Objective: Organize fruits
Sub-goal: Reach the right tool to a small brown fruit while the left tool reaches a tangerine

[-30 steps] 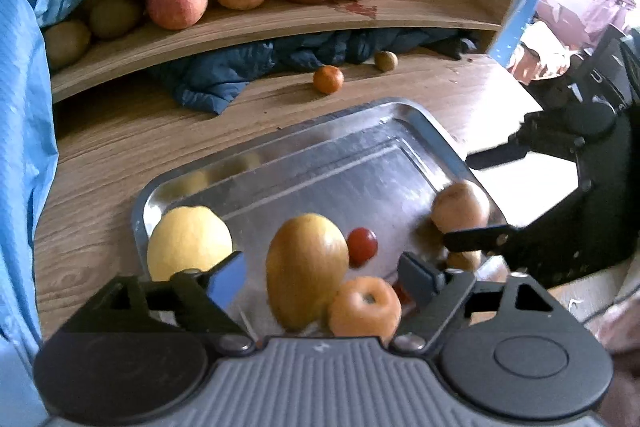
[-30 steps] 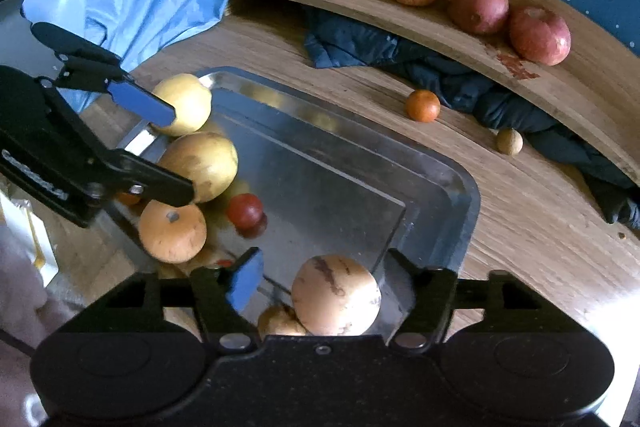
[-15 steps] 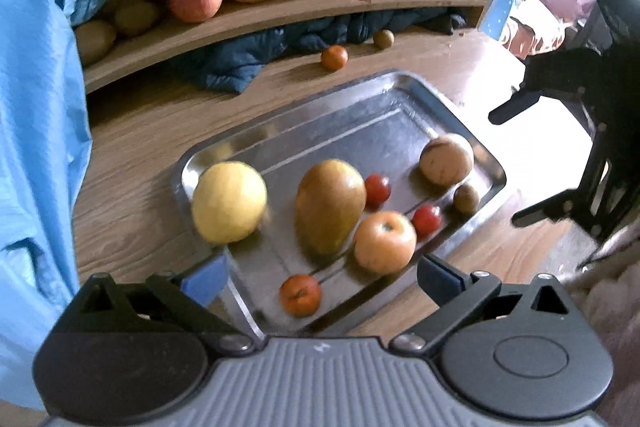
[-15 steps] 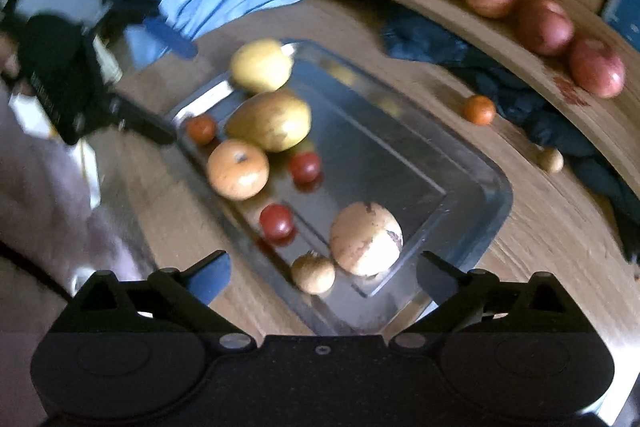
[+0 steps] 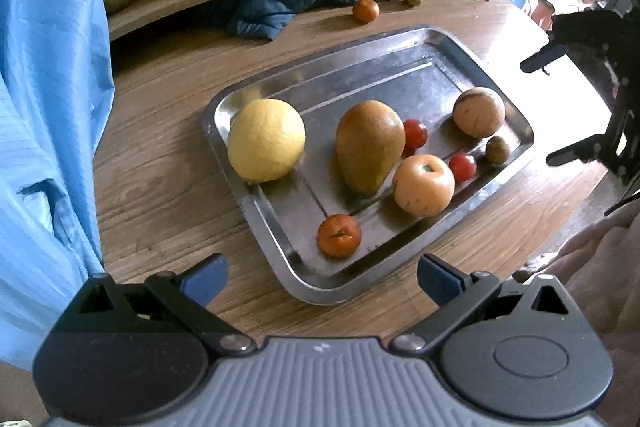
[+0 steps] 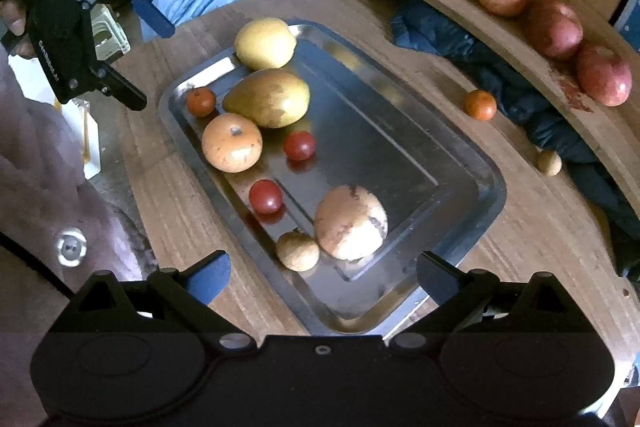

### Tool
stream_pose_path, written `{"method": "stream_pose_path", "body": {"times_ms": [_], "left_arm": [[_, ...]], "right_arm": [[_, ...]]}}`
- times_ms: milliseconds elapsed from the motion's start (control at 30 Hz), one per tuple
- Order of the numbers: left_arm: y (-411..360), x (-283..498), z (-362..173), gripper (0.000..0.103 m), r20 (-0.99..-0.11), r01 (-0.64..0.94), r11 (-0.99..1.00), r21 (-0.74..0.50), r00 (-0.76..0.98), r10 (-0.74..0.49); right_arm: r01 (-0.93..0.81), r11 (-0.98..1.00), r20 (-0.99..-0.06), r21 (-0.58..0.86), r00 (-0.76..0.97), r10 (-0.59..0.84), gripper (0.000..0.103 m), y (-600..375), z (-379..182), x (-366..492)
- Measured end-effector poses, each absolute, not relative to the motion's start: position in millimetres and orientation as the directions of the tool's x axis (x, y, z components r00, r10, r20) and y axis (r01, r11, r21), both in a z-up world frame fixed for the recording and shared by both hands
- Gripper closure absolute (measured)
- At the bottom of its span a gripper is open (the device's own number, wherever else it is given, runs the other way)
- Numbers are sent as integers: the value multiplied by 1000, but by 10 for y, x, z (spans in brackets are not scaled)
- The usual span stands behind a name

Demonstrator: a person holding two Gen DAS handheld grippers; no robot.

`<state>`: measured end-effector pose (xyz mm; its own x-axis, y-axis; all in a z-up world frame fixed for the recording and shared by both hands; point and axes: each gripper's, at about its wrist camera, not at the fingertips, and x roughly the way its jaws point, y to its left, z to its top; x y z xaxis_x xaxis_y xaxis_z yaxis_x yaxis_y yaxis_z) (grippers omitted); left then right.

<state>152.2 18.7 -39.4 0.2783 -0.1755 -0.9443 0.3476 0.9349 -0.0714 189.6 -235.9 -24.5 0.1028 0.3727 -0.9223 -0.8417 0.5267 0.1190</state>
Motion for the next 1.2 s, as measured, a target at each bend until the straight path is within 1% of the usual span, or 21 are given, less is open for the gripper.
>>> {"method": "stream_pose_path", "body": {"times_ms": [200,633,867,1033,1200], "left_arm": [[99,1619,-376,0,-944,360,932,-49,287,-161],[-267,2054,-293,0,-922,410,912,-14,348,-171],[-590,2347,-281,0,-905,423,906,6,387,-175],[-758,2531,-294,0,-896,409,912,16,411,-169],[-832,2706,-336,0,-893,361,933,7,422,-156]], "right_arm": [[-834,544,-912,95,145,383,4,-2398,-231,1975],[-775,630,-881,38,272,387,3,-2528,-174,2238],[-714,701,-880,2,332,340,3,-2627,-210,2427],[-680,734,-879,-8,355,319,3,-2720,-234,2535],[-652,758,-878,-13,371,304,3,-2797,-269,2635]]}}
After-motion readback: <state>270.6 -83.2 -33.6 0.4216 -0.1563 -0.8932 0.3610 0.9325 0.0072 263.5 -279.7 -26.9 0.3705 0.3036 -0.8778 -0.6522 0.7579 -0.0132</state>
